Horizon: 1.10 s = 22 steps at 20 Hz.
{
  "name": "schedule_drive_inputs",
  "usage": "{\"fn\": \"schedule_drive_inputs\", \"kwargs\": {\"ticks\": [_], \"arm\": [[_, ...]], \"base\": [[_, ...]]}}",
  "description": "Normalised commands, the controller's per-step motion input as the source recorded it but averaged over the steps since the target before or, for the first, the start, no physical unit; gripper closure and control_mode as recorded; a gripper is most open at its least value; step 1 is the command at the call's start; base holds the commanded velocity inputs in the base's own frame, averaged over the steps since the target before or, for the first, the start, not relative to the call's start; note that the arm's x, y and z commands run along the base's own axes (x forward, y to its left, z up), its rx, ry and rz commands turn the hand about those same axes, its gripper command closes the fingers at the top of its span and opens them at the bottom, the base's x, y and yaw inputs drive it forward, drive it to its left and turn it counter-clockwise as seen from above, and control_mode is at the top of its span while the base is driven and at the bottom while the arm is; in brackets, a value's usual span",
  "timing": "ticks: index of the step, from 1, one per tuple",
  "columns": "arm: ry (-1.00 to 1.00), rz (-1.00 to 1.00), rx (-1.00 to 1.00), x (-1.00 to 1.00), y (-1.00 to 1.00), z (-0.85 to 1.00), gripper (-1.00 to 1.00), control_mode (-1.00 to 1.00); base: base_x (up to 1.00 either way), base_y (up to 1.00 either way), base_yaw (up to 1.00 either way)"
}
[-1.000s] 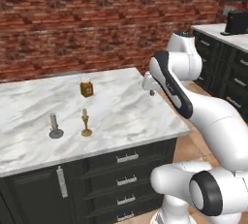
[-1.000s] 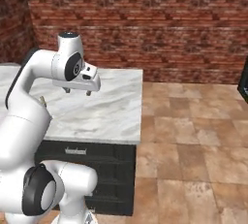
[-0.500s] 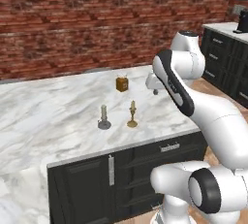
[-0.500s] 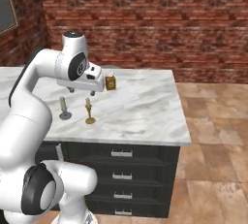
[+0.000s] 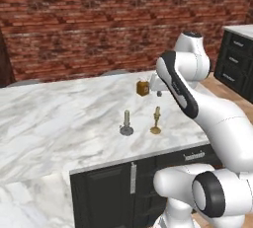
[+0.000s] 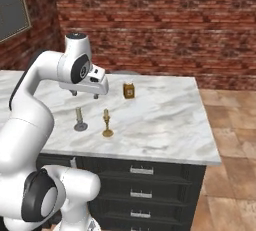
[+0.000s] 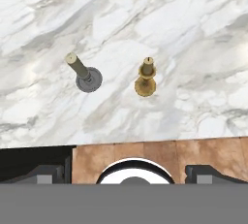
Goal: Pick the candle and candle from the dining table and place them in the open cabinet. Close the cabinet after placing the objects.
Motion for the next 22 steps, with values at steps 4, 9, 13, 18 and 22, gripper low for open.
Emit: {"fn": "schedule_drive_inputs", "kwargs": {"ticks": [4, 9, 13, 18, 22], "arm": [[0.0, 0.0, 0.0, 0.0, 0.0, 0.0, -1.0, 1.0], [0.0, 0.0, 0.0, 0.0, 0.0, 0.0, -1.0, 1.0], [0.0, 0.0, 0.0, 0.0, 0.0, 0.0, -1.0, 1.0], [0.0, 0.0, 0.0, 0.0, 0.0, 0.0, -1.0, 1.0], [0.0, 0.0, 0.0, 0.0, 0.0, 0.0, -1.0, -1.0]], "base": [[0.21, 0.01, 0.09], [0.18, 0.0, 0.07], [0.25, 0.0, 0.05], [0.05, 0.0, 0.0], [0.0, 0.0, 0.0]]}}
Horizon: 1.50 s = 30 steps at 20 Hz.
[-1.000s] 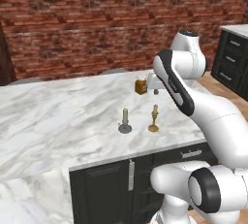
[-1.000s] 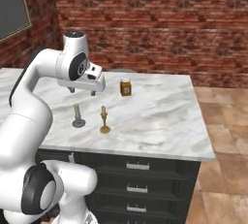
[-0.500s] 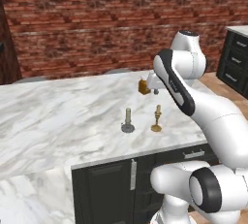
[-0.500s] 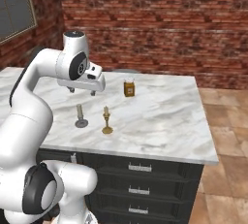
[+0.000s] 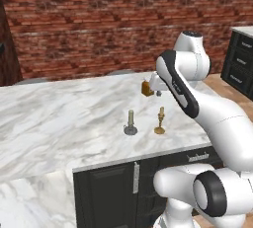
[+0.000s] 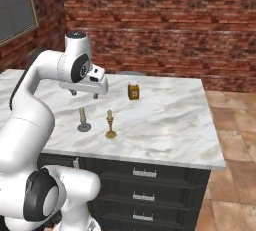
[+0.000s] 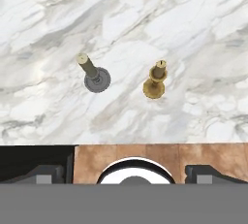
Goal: Pick the candle and candle from the dining table and place them in the open cabinet. Close the cabinet after placing the objects.
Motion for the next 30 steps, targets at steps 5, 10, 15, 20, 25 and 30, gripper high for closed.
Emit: {"fn": "schedule_drive_inputs", "kwargs": {"ticks": [5, 10, 15, 20, 25, 30], "arm": [[-0.04, 0.0, 0.0, 0.02, -0.02, -0.11, -1.0, -1.0], [-0.18, 0.0, 0.0, 0.12, -0.05, -0.34, -1.0, -1.0], [-0.26, 0.0, 0.0, 0.02, -0.03, -0.33, -1.0, -1.0], [-0.25, 0.0, 0.0, 0.0, -0.13, -0.37, -1.0, -1.0], [-0.16, 0.0, 0.0, 0.0, -0.26, -0.32, -1.0, -1.0], [-0.04, 0.0, 0.0, 0.0, -0.25, -0.27, -1.0, -1.0]], "base": [[0.0, 0.0, 0.0], [0.0, 0.0, 0.0], [0.0, 0.0, 0.0], [0.0, 0.0, 0.0], [0.0, 0.0, 0.0], [0.0, 0.0, 0.0]]}}
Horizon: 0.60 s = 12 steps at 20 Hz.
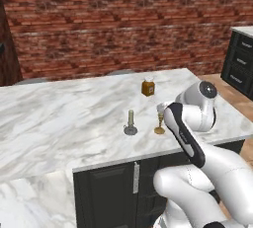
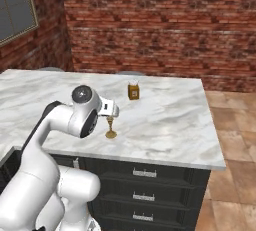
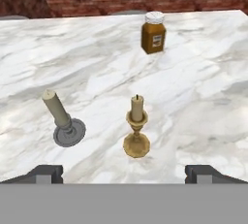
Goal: Pick the candle and candle from the dining table and place them in the open cabinet. Close the cabinet after placing the objects.
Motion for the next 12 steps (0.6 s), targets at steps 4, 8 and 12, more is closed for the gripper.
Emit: {"fn": "schedule_drive_inputs", "kwargs": {"ticks": [4, 8, 12], "arm": [[-0.03, 0.0, 0.0, 0.0, -0.17, -0.31, -1.0, -1.0], [0.0, 0.0, 0.0, 0.0, -0.01, -0.23, -1.0, -1.0], [0.0, 0.0, 0.0, 0.0, 0.0, -0.18, -1.0, -1.0]], "base": [[0.0, 0.0, 0.0], [0.0, 0.0, 0.0], [0.0, 0.0, 0.0]]}}
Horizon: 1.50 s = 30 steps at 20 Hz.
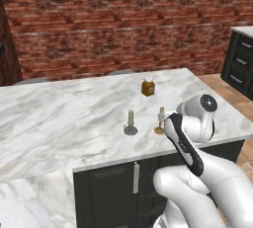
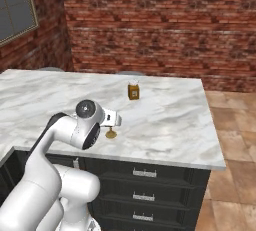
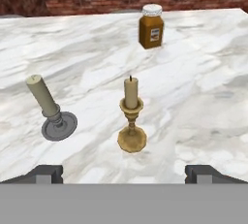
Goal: Pick the candle and candle from the dining table and place them in the open cabinet. Close the cabinet after placing the objects.
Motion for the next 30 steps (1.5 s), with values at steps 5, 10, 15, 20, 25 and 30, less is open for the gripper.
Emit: {"fn": "schedule_drive_inputs", "kwargs": {"ticks": [5, 10, 15, 20, 25, 30], "arm": [[0.0, 0.0, 0.0, 0.0, 0.0, -0.15, -1.0, -1.0], [0.0, 0.0, 0.0, 0.0, 0.0, -0.14, -1.0, -1.0], [0.0, 0.0, 0.0, 0.0, 0.0, -0.11, -1.0, -1.0], [0.0, 0.0, 0.0, 0.0, 0.0, -0.11, -1.0, -1.0], [0.0, 0.0, 0.0, 0.0, 0.0, -0.09, -1.0, -1.0], [0.0, 0.0, 0.0, 0.0, 0.0, -0.11, -1.0, -1.0]], "base": [[0.0, 0.0, 0.0], [0.0, 0.0, 0.0], [0.0, 0.0, 0.0], [0.0, 0.0, 0.0], [0.0, 0.0, 0.0], [0.0, 0.0, 0.0]]}}
